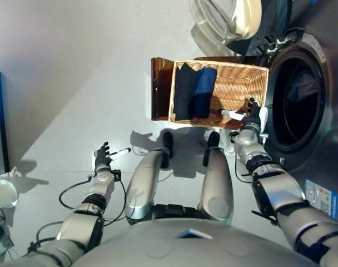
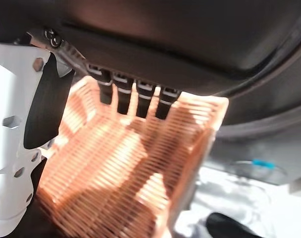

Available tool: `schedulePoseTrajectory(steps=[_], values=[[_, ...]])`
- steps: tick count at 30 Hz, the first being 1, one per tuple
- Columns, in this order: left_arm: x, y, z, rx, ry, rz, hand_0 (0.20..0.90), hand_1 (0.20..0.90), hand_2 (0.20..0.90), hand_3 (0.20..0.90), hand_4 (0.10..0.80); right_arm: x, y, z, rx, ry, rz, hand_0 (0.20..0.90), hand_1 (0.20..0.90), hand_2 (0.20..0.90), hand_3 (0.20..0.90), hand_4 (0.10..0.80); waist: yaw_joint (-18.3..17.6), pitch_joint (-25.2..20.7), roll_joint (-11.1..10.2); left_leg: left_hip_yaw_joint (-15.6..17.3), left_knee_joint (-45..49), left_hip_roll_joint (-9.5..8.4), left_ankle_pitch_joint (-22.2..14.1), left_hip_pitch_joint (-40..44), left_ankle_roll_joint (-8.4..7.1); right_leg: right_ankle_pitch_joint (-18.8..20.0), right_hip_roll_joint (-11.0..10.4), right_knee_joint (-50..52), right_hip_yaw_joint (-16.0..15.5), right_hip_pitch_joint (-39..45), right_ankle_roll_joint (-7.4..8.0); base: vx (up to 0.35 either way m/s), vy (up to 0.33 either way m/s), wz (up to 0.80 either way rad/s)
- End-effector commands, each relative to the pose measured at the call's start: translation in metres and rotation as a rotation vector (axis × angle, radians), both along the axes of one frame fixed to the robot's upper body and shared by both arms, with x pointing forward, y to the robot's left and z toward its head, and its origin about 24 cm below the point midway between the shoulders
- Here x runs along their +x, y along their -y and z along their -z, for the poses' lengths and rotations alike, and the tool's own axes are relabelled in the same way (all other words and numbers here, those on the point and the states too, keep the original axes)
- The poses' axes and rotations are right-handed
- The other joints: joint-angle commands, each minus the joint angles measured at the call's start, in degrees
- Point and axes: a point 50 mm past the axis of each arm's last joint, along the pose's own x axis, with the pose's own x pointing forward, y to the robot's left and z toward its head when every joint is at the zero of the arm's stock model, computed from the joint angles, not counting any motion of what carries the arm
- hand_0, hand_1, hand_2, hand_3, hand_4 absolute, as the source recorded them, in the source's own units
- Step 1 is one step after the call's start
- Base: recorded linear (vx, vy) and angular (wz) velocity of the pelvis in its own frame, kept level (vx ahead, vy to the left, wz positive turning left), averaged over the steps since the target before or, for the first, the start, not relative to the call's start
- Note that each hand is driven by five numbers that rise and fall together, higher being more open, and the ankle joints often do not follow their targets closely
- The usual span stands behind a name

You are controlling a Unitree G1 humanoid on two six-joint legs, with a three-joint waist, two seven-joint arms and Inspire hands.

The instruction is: Pick up the clothes and place them into the washing machine

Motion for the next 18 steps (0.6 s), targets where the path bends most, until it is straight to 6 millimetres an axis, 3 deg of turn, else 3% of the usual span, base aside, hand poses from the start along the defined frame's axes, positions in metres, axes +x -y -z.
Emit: schedulePoseTrajectory(steps=[1, 5, 18], values=[[-0.015, -0.029, 0.002, 0.116, -0.061, -0.062, 0.9, 0.9, 0.9, 0.9, 0.8, -0.001, -0.009, 0.004, -0.012, 0.002, -0.01, 0.9, 0.9, 0.9, 0.9, 0.8, 0.19, -2.86, -2.17, -1.52, -6.34, -0.64, 4.59, -0.32, -4.15, 3.03, -0.56, -8.8, -0.89, 4.43, 0.54, 0.043, 0.015, -0.01], [-0.007, -0.033, -0.003, 0.123, -0.048, -0.08, 0.9, 0.9, 0.9, 0.9, 0.8, 0.0, -0.022, 0.007, 0.01, -0.016, -0.056, 0.9, 0.9, 0.9, 0.9, 0.8, 0.72, -3.73, -3.55, -1.88, -9.03, -0.6, 5.89, 0.35, -4.54, 5.64, -0.91, -13.72, -1.73, 6.38, 1.19, 0.043, 0.026, 0.03], [0.001, -0.038, -0.009, 0.131, -0.023, -0.095, 0.9, 0.9, 0.9, 0.9, 0.8, 0.012, -0.058, 0.004, 0.013, -0.018, -0.187, 0.9, 0.9, 0.9, 0.9, 0.8, 2.31, -3.28, -6.36, -2.79, -10.03, -0.59, 6.16, 1.89, -4.68, 7.05, -1.53, -16.43, -3.64, 9.7, 1.72, 0.029, 0.02, 0.07]])
